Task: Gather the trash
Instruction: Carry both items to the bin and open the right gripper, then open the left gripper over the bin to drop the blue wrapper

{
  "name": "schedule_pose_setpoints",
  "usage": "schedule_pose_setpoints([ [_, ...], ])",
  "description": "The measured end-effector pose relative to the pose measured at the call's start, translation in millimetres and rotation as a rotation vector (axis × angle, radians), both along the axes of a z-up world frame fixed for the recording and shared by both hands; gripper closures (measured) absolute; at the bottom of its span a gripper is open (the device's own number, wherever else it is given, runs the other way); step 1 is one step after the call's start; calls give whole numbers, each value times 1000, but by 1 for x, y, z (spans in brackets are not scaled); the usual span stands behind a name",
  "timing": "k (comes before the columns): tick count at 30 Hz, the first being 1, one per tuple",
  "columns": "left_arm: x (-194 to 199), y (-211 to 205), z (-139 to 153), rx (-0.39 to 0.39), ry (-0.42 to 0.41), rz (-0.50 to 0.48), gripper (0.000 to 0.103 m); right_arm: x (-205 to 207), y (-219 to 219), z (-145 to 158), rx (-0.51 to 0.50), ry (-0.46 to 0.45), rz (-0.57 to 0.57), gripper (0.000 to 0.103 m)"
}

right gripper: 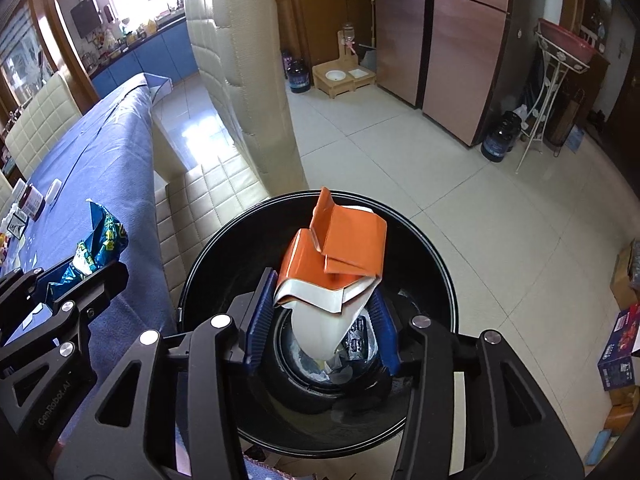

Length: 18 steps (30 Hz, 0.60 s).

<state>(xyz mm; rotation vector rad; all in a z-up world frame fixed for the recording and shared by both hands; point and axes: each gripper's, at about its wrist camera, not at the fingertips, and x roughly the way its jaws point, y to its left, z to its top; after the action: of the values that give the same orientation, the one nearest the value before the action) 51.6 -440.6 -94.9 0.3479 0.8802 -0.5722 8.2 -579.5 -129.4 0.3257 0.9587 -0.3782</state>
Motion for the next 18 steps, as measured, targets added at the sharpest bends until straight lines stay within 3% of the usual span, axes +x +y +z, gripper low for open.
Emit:
schedule_pose_setpoints([
  [4, -1, -4, -1, 1, 0, -3, 70, -4, -1, 4, -51, -29, -36, 24],
  [8, -2, -6, -1, 2, 1, -7, 70, -7, -4, 8, -83, -45, -48, 11],
  [18, -8, -16, 2, -2, -3, -27, 70, -13, -11, 10, -100, -50, -66, 9],
])
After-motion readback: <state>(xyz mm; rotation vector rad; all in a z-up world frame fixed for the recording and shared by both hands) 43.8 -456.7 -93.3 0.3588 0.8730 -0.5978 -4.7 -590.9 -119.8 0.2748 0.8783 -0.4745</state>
